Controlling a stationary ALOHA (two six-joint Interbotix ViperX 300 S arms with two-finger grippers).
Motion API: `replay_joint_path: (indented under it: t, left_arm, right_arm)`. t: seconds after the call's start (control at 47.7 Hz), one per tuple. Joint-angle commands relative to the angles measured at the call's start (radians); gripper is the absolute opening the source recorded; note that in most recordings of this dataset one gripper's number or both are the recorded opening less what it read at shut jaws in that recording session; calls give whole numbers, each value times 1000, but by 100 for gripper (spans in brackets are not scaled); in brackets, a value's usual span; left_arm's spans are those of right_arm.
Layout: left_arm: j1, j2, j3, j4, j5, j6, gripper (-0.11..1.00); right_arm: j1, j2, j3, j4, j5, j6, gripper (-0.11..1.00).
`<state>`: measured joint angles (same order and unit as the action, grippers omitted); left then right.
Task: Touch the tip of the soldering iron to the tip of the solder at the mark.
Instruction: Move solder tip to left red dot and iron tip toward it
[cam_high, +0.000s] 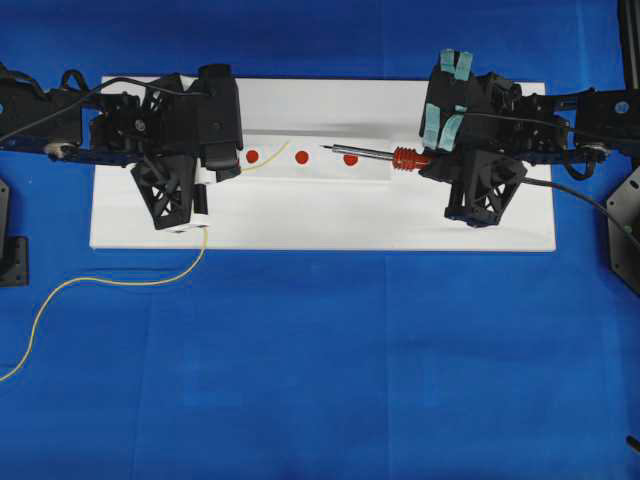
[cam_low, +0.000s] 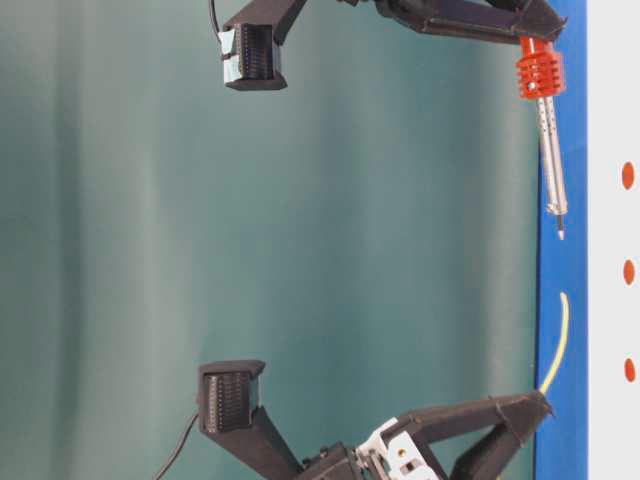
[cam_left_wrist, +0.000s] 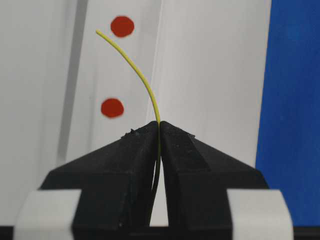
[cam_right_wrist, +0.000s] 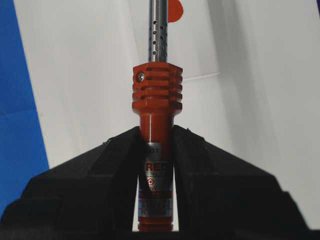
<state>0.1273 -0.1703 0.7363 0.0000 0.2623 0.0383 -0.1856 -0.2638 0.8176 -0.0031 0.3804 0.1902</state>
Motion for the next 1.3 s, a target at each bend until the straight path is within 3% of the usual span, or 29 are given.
replay_joint_path:
  t: [0.0, 0.357, 0.965, 1.279]
  left_arm:
    - [2, -34, 9, 2, 9, -5, 2]
    - [-2, -86, 92, 0, -17, -64, 2]
    - [-11, -21, 129, -2, -71, -83, 2]
    - [-11, -28, 140, 0, -75, -91, 2]
  right_arm:
    - [-3, -8, -26, -3, -3, -2, 6]
    - [-3, -8, -26, -3, -5, -2, 6]
    - [-3, -6, -28, -3, -8, 2, 6]
    - [-3, 54, -87, -3, 2, -2, 6]
